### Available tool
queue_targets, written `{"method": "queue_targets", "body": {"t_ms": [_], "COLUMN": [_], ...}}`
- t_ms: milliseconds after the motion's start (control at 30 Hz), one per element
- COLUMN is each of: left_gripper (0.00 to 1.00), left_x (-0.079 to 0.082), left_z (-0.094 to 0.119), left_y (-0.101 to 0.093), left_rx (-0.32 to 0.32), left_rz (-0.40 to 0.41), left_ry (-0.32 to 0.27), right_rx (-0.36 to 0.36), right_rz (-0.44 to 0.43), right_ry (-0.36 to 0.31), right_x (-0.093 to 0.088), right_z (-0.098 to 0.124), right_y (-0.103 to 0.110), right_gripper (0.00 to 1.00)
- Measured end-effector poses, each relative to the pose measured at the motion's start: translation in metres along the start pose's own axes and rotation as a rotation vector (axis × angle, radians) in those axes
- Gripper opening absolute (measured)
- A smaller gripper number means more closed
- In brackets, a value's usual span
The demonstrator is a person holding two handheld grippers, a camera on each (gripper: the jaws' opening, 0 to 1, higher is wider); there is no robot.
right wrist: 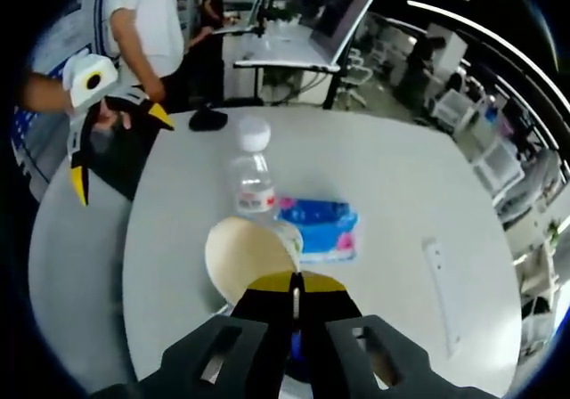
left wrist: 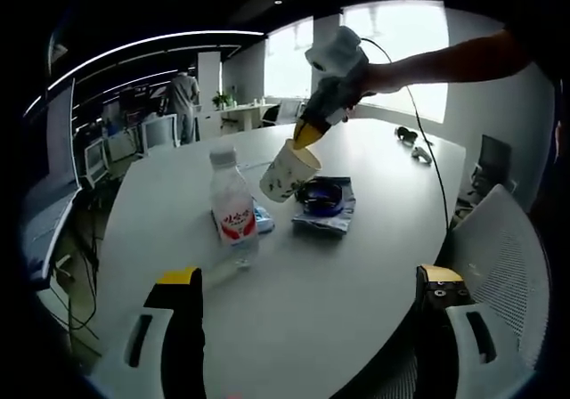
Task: Arrange the tabletop items into an orderly group along one side of the table until the central work area is clear of visible clutter.
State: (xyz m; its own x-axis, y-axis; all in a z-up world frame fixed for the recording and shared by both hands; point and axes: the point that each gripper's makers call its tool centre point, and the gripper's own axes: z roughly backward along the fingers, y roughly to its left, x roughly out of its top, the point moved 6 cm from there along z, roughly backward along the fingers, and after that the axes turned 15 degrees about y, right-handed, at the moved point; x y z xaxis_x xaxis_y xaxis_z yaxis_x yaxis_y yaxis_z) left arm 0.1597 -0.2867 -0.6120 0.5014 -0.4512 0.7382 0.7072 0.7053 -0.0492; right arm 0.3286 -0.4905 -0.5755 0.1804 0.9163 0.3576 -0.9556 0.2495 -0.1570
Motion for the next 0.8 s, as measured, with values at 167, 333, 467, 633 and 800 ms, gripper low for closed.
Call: {"method": "queue_targets", "body": {"t_ms": [167, 333, 467, 633, 800], "left_gripper": [0.98, 0.98, 0.98, 0.98, 0.98], "left_x": [-0.001, -0.002, -0.002, -0.003, -0.005], "left_z": [0.001, 0.001, 0.001, 0.002, 0.003], "left_y": [0.0, 0.0, 0.0, 0.001, 0.002], "left_rx": [-0.002, -0.004, -0.005, -0.004, -0.004], "left_rz": [0.002, 0.0, 0.001, 0.005, 0.006], "left_ry": [-0.001, 0.0, -0.002, -0.002, -0.001], "right_rx": [0.014, 0.031, 0.046, 0.068, 0.082], "right_rz": [0.004, 0.012, 0.02, 0.026, 0.018], "right_ry": [0.008, 0.029, 0.057, 0.083, 0.115], "right_x": [0.001, 0.002, 0.0, 0.001, 0.0], "right_z": [-0.003, -0.011, -0.019, -0.026, -0.032], "right_y": [0.003, 0.008, 0.011, 0.016, 0.018], "right_gripper": [0.0, 0.0, 0.0, 0.0, 0.0]}}
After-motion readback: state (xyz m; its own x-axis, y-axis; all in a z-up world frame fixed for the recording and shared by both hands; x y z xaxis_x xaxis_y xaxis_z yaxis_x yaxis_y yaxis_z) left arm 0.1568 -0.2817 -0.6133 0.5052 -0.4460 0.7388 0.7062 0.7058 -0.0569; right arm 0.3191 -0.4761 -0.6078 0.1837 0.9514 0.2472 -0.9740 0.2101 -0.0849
